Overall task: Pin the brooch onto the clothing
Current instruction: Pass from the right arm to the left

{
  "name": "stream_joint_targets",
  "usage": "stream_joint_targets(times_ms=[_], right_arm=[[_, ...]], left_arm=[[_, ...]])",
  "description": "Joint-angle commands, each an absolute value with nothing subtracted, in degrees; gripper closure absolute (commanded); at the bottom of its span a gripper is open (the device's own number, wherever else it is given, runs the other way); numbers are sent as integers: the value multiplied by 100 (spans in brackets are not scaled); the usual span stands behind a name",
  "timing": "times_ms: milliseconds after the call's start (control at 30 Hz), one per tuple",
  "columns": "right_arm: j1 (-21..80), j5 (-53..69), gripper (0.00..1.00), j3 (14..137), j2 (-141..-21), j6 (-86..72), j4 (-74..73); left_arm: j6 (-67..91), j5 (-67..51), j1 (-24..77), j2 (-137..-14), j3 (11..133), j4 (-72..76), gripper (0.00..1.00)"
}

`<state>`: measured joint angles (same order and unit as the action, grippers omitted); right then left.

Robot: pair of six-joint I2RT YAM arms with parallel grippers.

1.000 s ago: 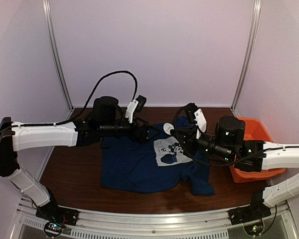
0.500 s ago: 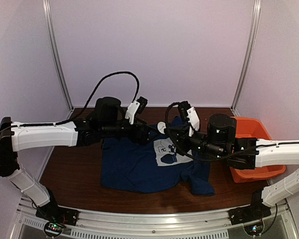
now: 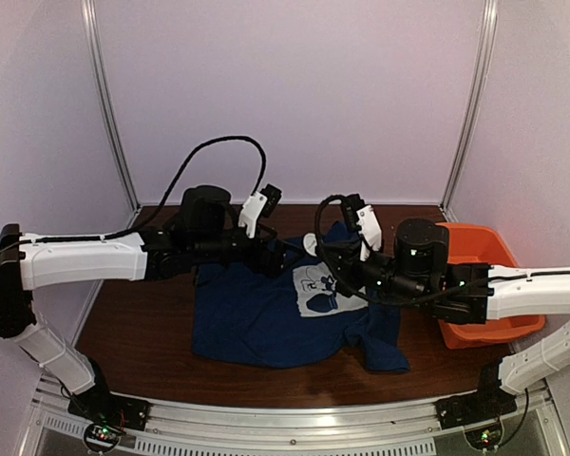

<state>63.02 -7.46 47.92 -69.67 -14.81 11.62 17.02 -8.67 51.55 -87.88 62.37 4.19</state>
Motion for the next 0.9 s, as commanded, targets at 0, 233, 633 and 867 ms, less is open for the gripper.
stream_joint_targets(times_ms=[0, 233, 633, 867], right_arm=[[6337, -1051, 100, 4784, -6961, -1521, 1063], [6344, -1007, 100, 4746, -7080, -1571, 1015], [6418, -849, 100, 4802, -7228, -1598, 1028], [6459, -835, 100, 4816, -7294, -1604, 1061]], left_arm=[[1565, -996, 5192, -8461, 6115, 803, 2], [1531, -993, 5195, -8277, 5942, 1017, 2], [1523, -1081, 5212, -8338, 5967, 1006, 3], [1512, -1133, 5247, -8402, 6002, 967, 3]])
